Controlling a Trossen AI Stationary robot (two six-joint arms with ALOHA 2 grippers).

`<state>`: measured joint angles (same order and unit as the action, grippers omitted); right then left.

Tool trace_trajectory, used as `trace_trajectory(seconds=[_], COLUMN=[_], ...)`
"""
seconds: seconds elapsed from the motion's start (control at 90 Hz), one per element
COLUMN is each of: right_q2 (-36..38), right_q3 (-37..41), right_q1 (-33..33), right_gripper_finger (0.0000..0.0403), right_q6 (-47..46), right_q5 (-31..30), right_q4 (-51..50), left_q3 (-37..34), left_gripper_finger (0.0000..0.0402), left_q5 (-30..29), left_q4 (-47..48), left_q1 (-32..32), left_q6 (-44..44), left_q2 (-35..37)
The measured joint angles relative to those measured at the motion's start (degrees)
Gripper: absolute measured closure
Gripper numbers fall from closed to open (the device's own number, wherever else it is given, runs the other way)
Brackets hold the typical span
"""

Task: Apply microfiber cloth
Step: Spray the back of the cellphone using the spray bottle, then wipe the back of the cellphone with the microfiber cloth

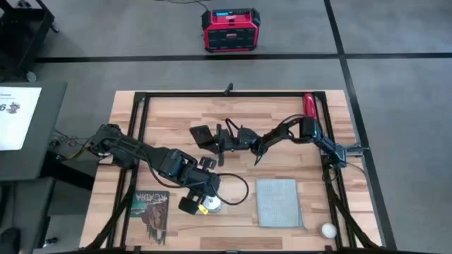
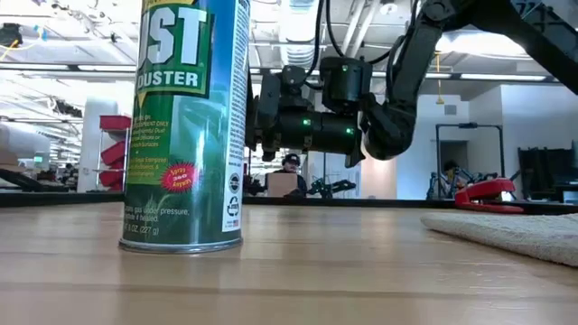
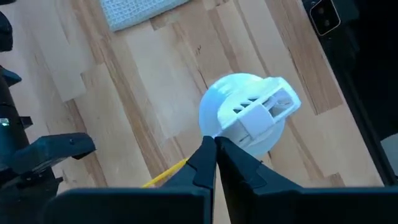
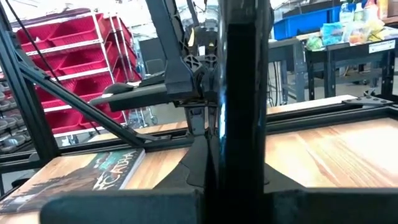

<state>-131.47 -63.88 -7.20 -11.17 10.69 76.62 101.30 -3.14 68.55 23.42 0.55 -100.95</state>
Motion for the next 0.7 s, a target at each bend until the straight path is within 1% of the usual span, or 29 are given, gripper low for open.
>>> trace_trajectory(seconds=[0.122,0.322,0.522,0.633,0.7], right_q2=[0.0,0.2,3.5,6.8,9.4], right_q3=[0.0,0.0,1.8,5.6,9.0], right_q1=[0.0,-0.2,-1.9,-4.1,-5.7], right_gripper_finger=[0.0393,0.0393,0.0393,0.0393,0.0393], right_q6=[0.0,0.1,1.7,3.2,4.1], right_q5=[0.0,0.0,0.0,-0.4,-1.6], right_q4=[0.1,0.3,0.4,0.2,0.8], left_q3=[0.7,7.4,15.2,18.4,19.5], left_gripper_finger=[0.0402,0.0402,0.0402,0.0402,0.0402], left_q5=[-0.3,-1.6,-9.0,-13.2,-14.1], left_q4=[0.5,3.7,8.4,10.0,10.6], left_q1=[0.0,0.0,0.0,-0.1,-0.3], left_q6=[0.0,1.4,2.7,3.6,4.9], left_q2=[0.3,-0.1,0.0,0.1,0.1])
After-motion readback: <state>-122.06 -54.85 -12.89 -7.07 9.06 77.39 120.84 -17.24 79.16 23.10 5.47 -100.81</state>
